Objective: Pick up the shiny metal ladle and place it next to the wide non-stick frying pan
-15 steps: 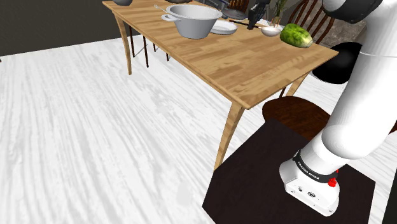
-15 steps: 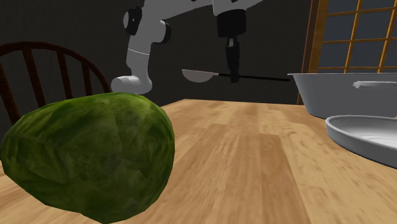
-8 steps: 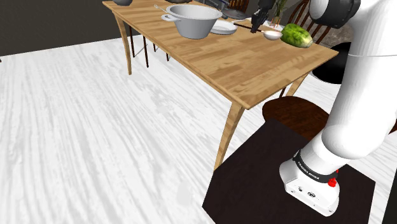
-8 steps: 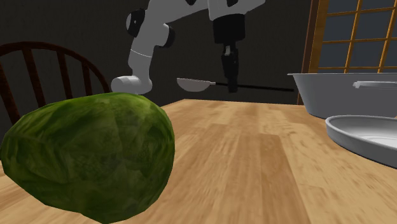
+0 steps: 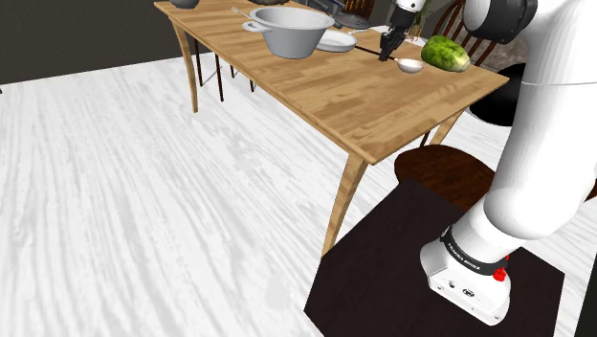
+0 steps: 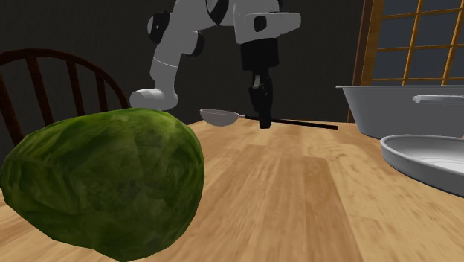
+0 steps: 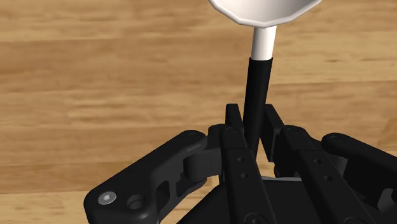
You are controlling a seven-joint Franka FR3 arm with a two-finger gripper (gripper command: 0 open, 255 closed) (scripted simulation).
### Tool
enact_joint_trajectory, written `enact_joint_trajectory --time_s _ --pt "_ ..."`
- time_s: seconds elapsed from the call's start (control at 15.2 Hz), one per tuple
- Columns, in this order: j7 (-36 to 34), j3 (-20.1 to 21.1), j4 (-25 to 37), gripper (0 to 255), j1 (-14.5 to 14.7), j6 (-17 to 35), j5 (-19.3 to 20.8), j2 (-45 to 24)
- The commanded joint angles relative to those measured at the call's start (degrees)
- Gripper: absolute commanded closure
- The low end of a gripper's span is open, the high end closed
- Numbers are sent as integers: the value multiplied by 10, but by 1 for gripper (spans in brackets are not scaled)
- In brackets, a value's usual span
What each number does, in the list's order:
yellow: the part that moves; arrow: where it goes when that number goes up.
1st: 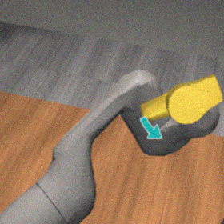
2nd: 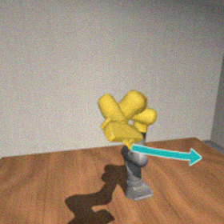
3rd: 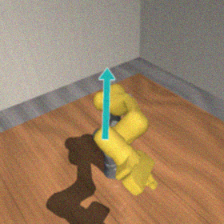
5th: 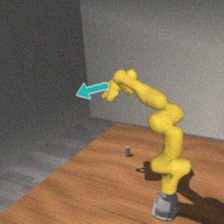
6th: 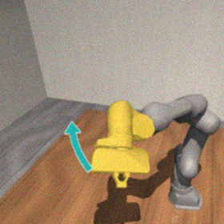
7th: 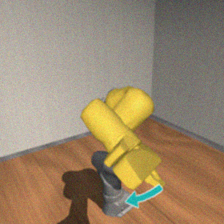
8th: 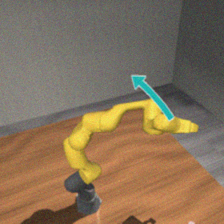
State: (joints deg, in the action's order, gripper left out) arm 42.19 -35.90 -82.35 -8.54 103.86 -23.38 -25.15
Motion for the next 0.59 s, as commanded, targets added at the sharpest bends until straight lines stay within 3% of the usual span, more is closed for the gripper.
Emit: enact_joint_trajectory --time_s 0.0,0.53 --pt "3 0 -13 255 -1 15 -3 -3" --pt "11 2 -39 255 2 44 -9 -8"
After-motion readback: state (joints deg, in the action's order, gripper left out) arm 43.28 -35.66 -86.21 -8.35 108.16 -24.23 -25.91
